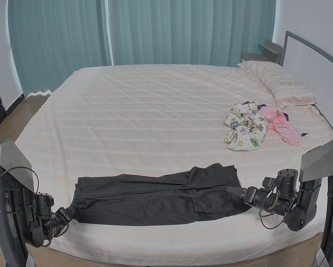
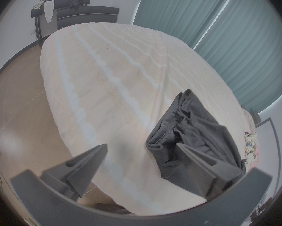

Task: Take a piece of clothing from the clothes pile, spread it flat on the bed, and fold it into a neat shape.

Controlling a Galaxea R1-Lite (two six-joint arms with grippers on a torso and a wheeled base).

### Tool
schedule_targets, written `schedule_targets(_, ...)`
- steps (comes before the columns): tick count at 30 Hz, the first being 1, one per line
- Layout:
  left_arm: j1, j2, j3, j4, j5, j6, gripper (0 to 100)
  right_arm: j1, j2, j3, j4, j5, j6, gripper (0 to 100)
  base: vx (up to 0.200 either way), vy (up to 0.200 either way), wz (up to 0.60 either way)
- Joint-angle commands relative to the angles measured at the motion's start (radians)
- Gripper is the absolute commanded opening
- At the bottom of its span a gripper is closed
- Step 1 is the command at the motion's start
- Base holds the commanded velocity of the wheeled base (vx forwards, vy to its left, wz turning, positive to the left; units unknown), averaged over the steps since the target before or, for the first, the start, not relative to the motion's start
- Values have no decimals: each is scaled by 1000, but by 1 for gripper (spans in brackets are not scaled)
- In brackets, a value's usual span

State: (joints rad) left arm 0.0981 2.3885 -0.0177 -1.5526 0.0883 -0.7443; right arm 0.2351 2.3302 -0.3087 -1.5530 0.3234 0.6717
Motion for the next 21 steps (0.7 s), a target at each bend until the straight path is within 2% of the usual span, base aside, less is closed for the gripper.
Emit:
schedule_targets(1, 31, -150, -8, -18, -59, -6, 100, -2, -2, 2, -12, 0, 0, 100, 0, 0, 0)
schedule_targets(3, 29, -177, -22, -18, -90, -6, 100, -2, -2, 3, -12, 0, 0, 100, 0, 0, 0)
schedule_targets(6, 29, -198, -84, -18, -94, -3, 100, 0, -2, 3, -12, 0, 0, 100, 0, 0, 0)
schedule_targets(8, 31, -198, -180, 11, -93, 5, 100, 0, 0, 5, -12, 0, 0, 100, 0, 0, 0)
schedule_targets(11, 31, -207, -225, 81, -93, 14, 100, 0, 0, 5, -12, 0, 0, 100, 0, 0, 0)
schedule_targets(13, 29, -236, -314, 207, -99, 17, 100, 0, 1, 5, -12, 0, 0, 100, 0, 0, 0)
schedule_targets(17, 26, -227, -458, 328, -111, 16, 100, 1, 3, 3, -12, 0, 2, 100, 0, 0, 0)
schedule_targets(21, 14, -195, -555, 453, -213, 16, 100, 3, 14, 7, -12, 2, 3, 100, 0, 0, 0)
